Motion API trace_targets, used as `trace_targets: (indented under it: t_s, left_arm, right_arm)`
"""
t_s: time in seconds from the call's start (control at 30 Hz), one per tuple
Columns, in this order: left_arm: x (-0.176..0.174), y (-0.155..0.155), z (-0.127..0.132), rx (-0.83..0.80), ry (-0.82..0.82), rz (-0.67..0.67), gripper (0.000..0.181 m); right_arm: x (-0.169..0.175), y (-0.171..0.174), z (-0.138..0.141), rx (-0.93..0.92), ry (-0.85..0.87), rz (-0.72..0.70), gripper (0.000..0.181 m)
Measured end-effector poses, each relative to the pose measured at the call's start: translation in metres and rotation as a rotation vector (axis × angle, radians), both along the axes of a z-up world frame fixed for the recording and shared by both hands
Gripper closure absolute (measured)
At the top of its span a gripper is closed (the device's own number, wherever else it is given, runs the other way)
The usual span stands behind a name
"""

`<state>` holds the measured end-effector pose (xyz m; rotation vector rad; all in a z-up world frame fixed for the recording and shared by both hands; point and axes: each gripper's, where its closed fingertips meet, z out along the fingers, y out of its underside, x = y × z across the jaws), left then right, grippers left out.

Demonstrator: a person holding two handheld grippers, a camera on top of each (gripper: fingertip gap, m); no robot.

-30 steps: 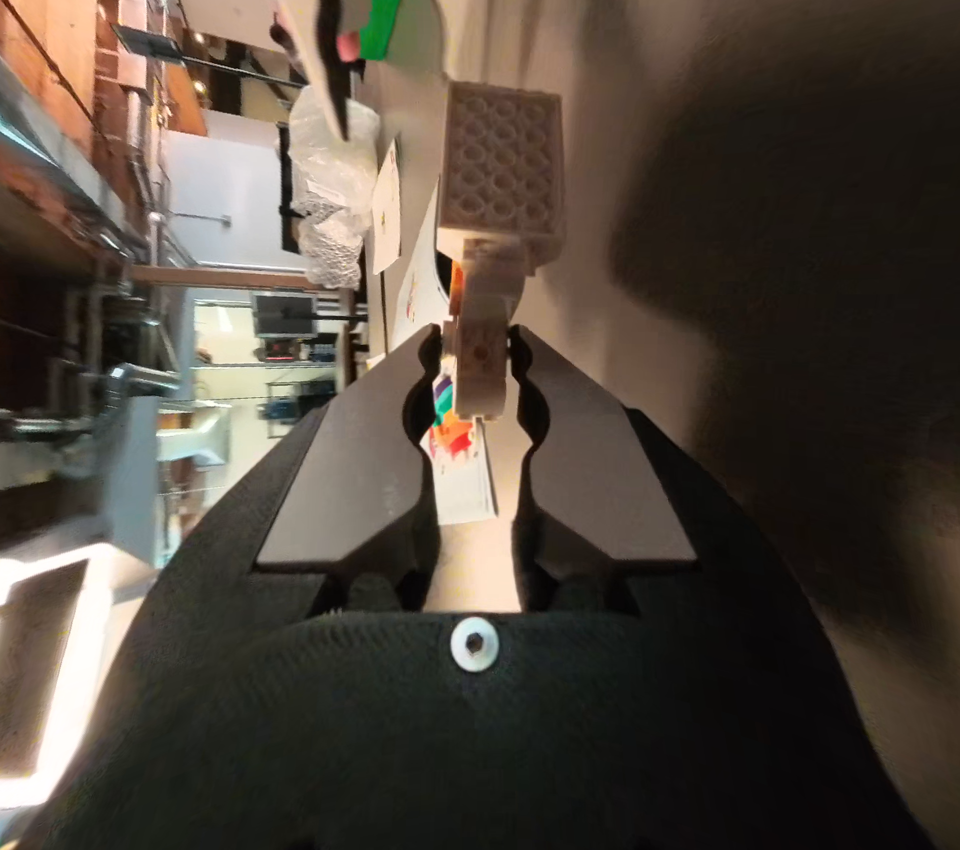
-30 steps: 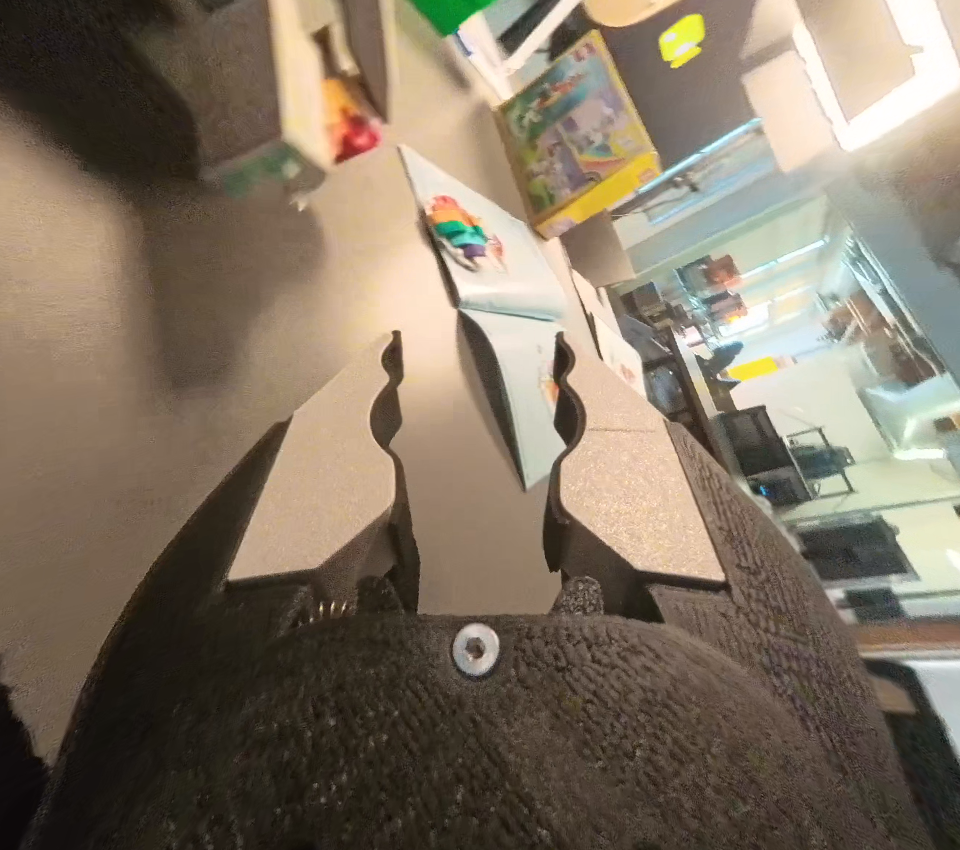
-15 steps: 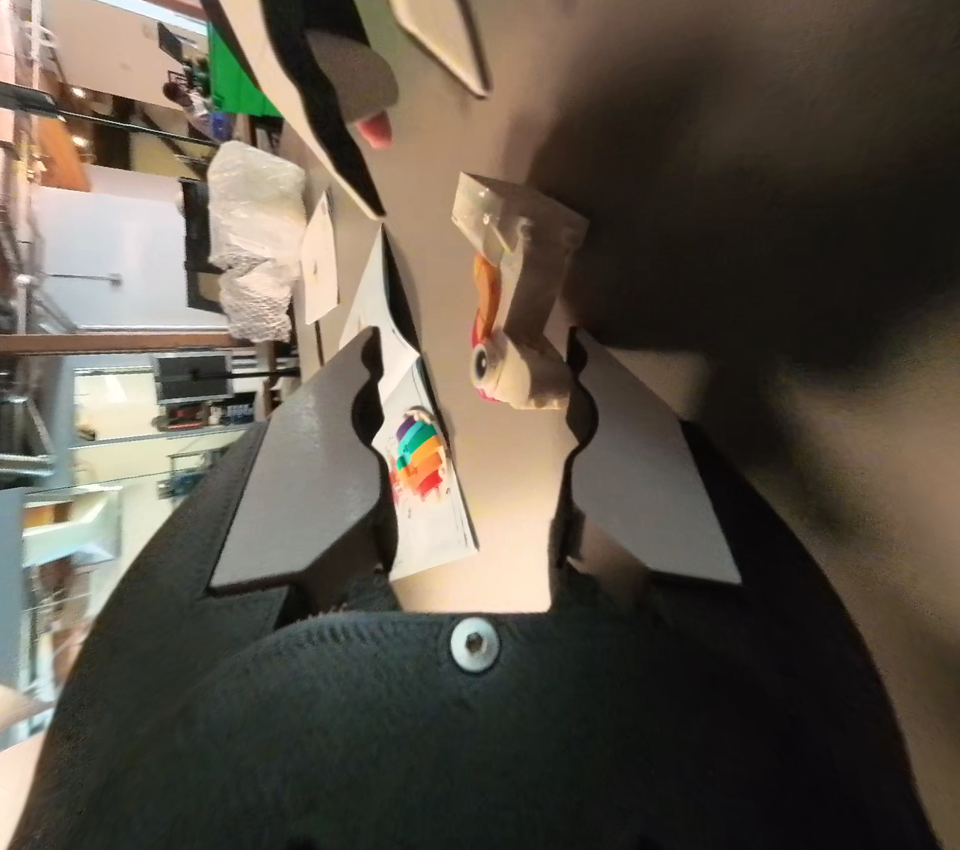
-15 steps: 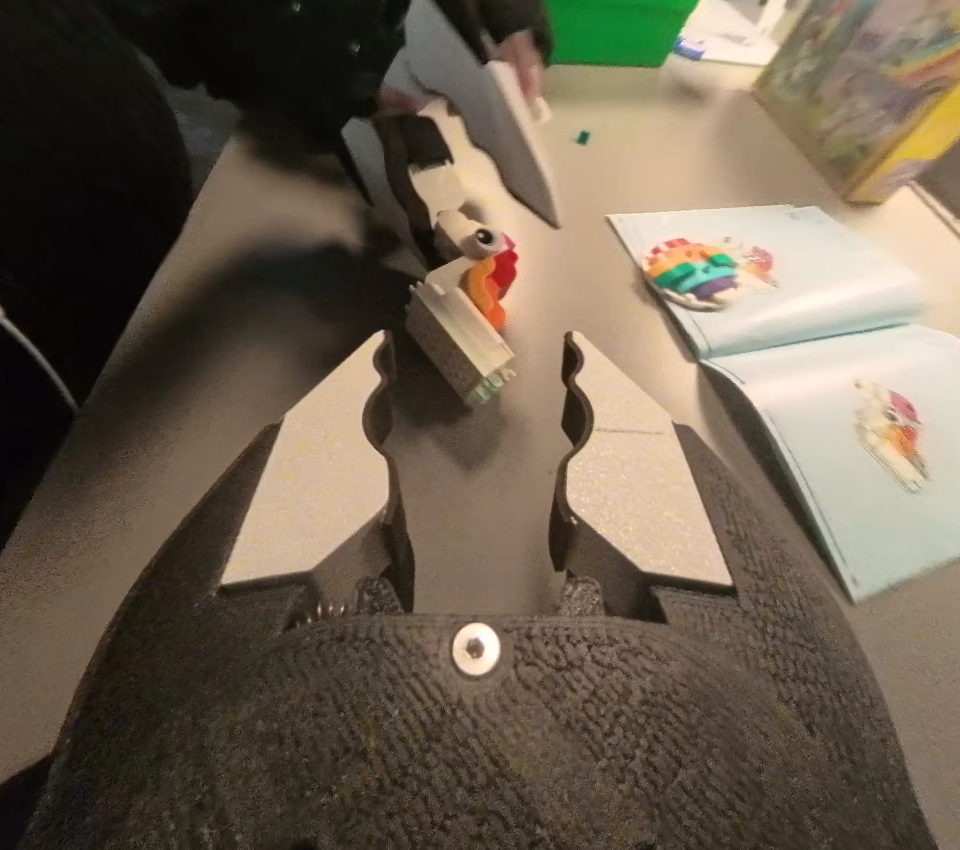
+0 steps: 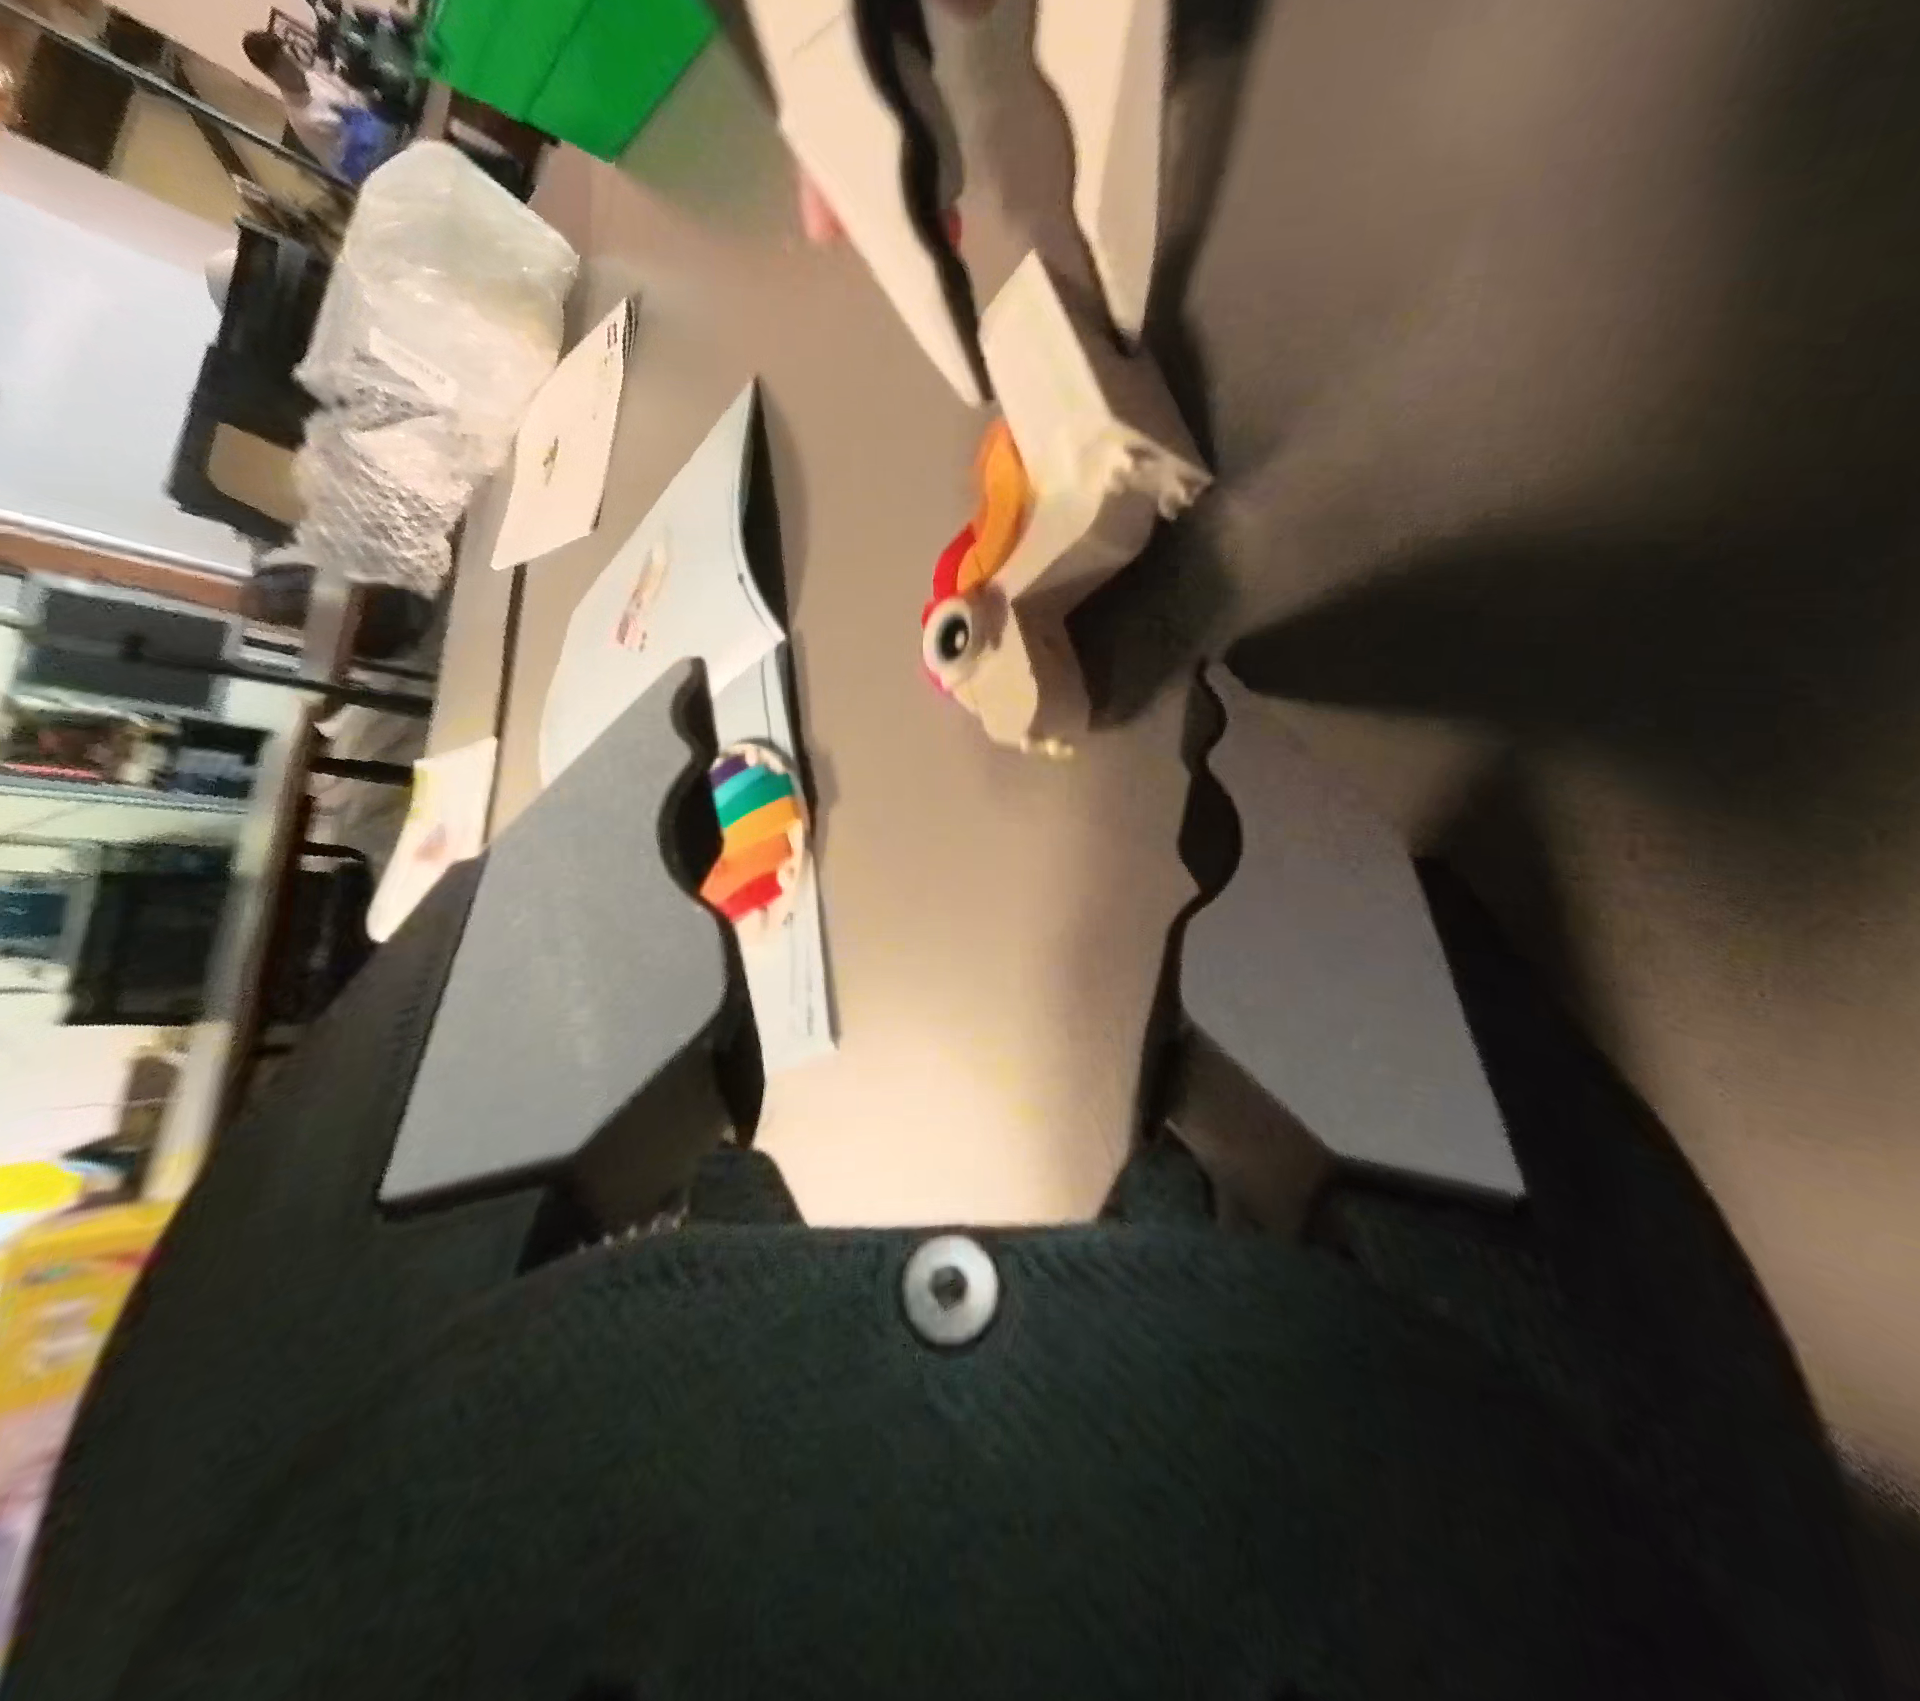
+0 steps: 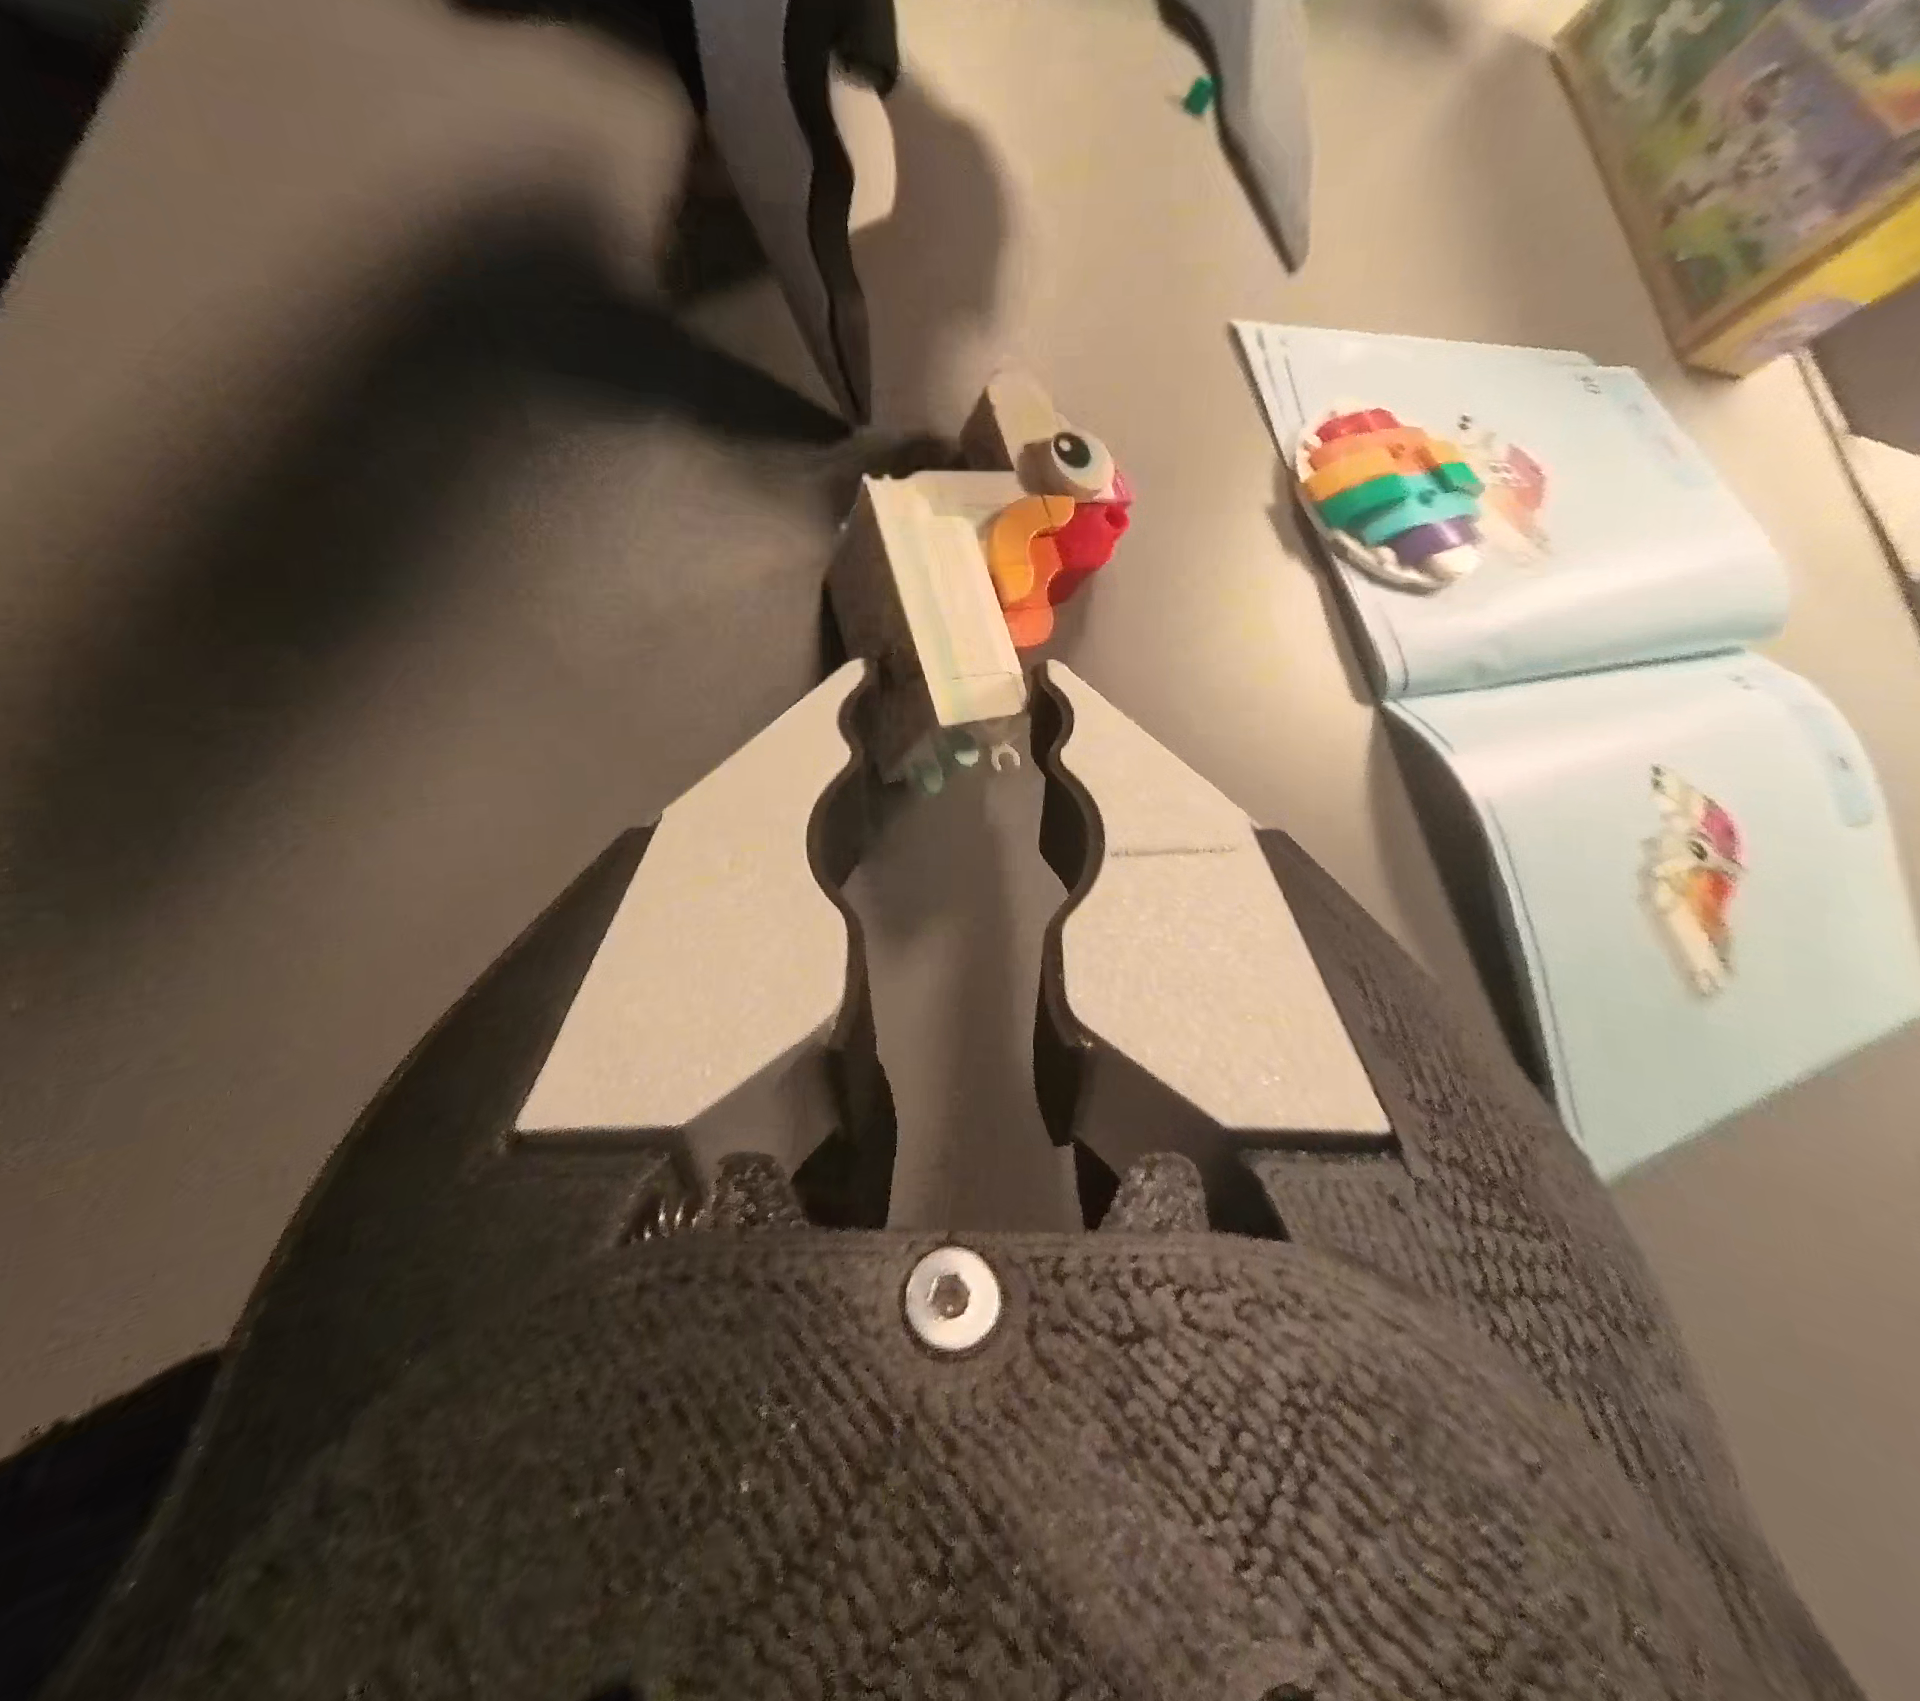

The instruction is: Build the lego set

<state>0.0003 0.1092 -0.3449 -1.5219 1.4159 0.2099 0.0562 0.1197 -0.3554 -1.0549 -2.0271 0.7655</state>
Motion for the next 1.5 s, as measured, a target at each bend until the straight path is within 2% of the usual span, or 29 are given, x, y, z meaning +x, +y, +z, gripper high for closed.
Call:
trace_targets:
  t_s: [0.13,0.23,0.27,0.3,0.33,0.4,0.47,0.5,0.53,0.57,0.6,0.7,0.83,0.93,1.03,1.13,1.33,1.43,1.5]
  left_arm:
    - [-0.007,0.0,0.013,-0.17,-0.338,0.02,0.081]
    - [-0.011,0.004,0.041,-0.203,-0.62,-0.01,0.079]
    - [-0.015,0.007,0.05,-0.192,-0.701,-0.005,0.078]
    - [-0.022,0.011,0.058,-0.179,-0.774,0.017,0.075]
    - [-0.03,0.015,0.064,-0.17,-0.833,0.046,0.074]
    - [-0.047,0.023,0.074,-0.136,-0.911,0.109,0.073]
    - [-0.066,0.029,0.083,-0.058,-0.954,0.185,0.088]
    - [-0.075,0.031,0.087,-0.02,-0.967,0.22,0.098]
    - [-0.08,0.031,0.089,0.007,-0.973,0.235,0.117]
    - [-0.084,0.03,0.092,0.031,-0.978,0.246,0.131]
    - [-0.087,0.03,0.093,0.048,-0.979,0.261,0.137]
    - [-0.083,0.03,0.092,0.063,-0.929,0.271,0.148]
    - [-0.064,0.023,0.089,0.081,-0.787,0.237,0.166]
    - [-0.048,-0.007,0.12,0.097,-0.793,0.231,0.172]
    - [-0.042,-0.062,0.151,0.143,-0.856,0.182,0.176]
    - [-0.08,-0.098,0.157,0.203,-0.779,0.329,0.181]
    - [-0.224,-0.143,0.147,0.251,-0.66,0.865,0.181]
    - [-0.292,-0.171,0.134,0.255,-0.629,1.153,0.172]
    - [-0.316,-0.181,0.131,0.271,-0.68,1.222,0.17]
  right_arm:
    - [0.008,-0.006,0.0,-0.013,0.01,-0.01,0.154]
    - [0.011,-0.005,0.011,-0.164,0.03,-0.02,0.139]
    - [0.011,0.003,0.02,-0.189,0.082,-0.048,0.14]
    - [0.01,0.019,0.034,-0.179,0.18,-0.096,0.145]
    - [0.01,0.04,0.055,-0.148,0.332,-0.173,0.161]
    - [0.024,0.089,0.099,-0.041,0.663,-0.386,0.171]
    - [0.056,0.135,0.123,0.109,0.883,-0.652,0.178]
    - [0.068,0.149,0.124,0.192,0.905,-0.745,0.18]
    - [0.072,0.157,0.119,0.256,0.872,-0.787,0.181]
    - [0.071,0.162,0.111,0.289,0.826,-0.8,0.181]
    - [0.07,0.166,0.105,0.317,0.786,-0.815,0.181]
    - [0.064,0.176,0.094,0.397,0.723,-0.84,0.181]
    - [0.059,0.172,0.092,0.463,0.704,-0.808,0.181]
    - [0.06,0.172,0.092,0.46,0.705,-0.799,0.181]
    - [0.067,0.179,0.095,0.423,0.727,-0.838,0.181]
    - [0.074,0.184,0.099,0.387,0.758,-0.879,0.181]
    - [0.084,0.196,0.098,0.354,0.767,-0.952,0.181]
    - [0.088,0.2,0.098,0.36,0.762,-0.98,0.181]
    - [0.09,0.202,0.097,0.374,0.754,-0.997,0.181]
